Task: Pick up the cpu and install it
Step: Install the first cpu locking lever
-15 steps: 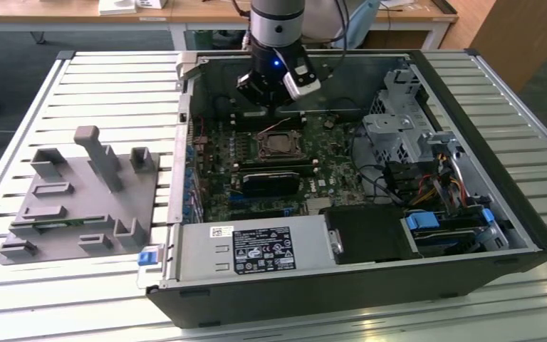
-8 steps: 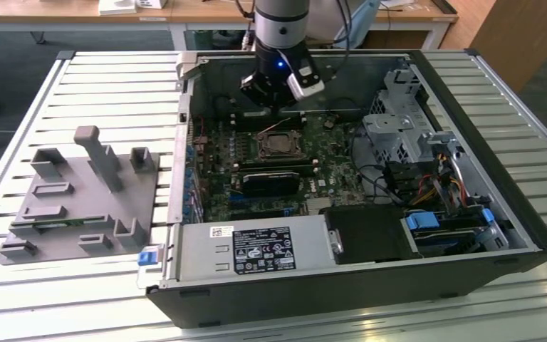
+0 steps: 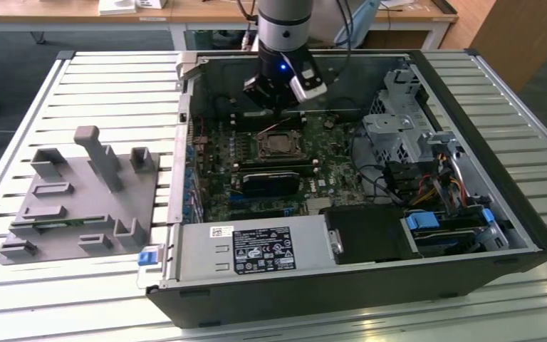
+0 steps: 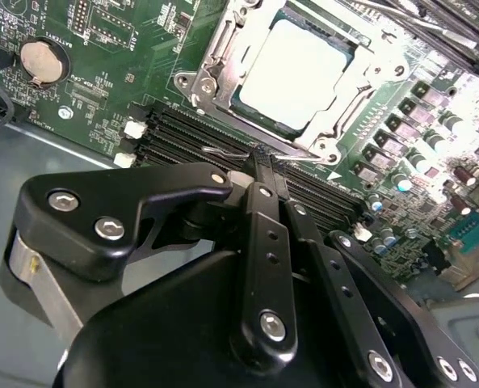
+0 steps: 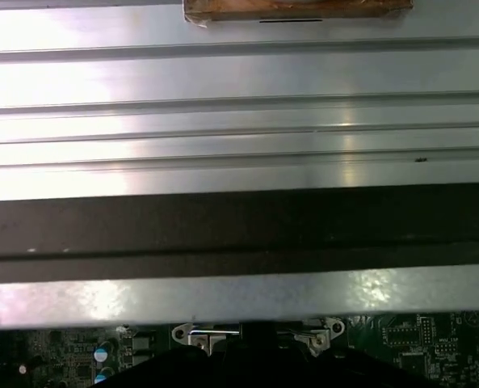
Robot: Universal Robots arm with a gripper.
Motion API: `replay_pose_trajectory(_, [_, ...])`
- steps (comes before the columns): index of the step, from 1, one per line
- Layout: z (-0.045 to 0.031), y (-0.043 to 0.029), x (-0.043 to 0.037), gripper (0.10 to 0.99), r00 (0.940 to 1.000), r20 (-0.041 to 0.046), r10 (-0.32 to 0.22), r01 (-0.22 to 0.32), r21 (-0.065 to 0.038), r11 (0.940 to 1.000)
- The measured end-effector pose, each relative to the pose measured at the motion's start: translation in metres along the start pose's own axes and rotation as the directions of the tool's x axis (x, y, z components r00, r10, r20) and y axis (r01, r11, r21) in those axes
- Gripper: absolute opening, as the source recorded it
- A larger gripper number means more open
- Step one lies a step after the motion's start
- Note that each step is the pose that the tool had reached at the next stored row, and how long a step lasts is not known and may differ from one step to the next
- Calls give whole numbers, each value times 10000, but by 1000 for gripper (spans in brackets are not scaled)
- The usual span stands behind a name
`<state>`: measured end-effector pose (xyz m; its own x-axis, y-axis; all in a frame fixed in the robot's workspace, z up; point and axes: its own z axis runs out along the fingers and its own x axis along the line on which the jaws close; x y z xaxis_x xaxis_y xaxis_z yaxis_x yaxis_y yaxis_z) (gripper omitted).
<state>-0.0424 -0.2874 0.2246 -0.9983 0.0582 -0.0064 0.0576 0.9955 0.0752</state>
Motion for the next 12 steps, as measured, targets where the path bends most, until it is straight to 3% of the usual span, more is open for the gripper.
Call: replay_pose_trajectory(12, [87, 25, -86, 106, 10000, -8, 1, -1, 1, 10000])
